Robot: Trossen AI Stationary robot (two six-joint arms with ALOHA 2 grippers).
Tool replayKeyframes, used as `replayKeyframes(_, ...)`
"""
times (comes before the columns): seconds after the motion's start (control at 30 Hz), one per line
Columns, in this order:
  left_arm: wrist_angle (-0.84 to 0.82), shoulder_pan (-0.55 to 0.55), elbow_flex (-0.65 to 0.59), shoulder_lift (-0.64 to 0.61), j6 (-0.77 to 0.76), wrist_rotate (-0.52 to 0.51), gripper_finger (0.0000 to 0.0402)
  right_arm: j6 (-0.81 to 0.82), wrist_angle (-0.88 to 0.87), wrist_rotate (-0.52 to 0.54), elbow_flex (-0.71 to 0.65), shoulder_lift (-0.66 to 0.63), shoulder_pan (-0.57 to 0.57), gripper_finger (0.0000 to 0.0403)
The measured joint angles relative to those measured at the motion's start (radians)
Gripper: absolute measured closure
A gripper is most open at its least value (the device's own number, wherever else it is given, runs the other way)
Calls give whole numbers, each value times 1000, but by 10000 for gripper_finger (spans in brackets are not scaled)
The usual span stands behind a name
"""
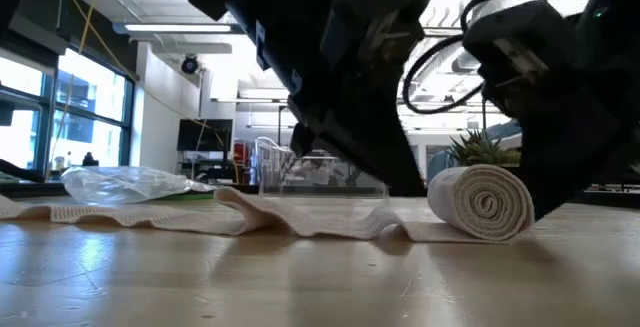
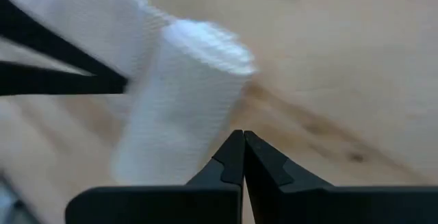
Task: Roll bandage
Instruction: Roll the bandage
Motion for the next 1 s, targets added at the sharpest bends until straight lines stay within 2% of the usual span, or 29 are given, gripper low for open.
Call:
replayKeyframes(0.07, 0, 2, 0, 7, 2, -3, 401, 2, 61, 5, 3, 18, 1, 403)
replayKeyframes(0.67, 4, 19, -1, 19, 45, 60, 401, 25, 153, 77, 1, 30, 0, 403)
replayKeyframes(1.0, -108, 19, -1, -25, 93, 81, 401, 8, 233, 106, 1, 30, 0, 403)
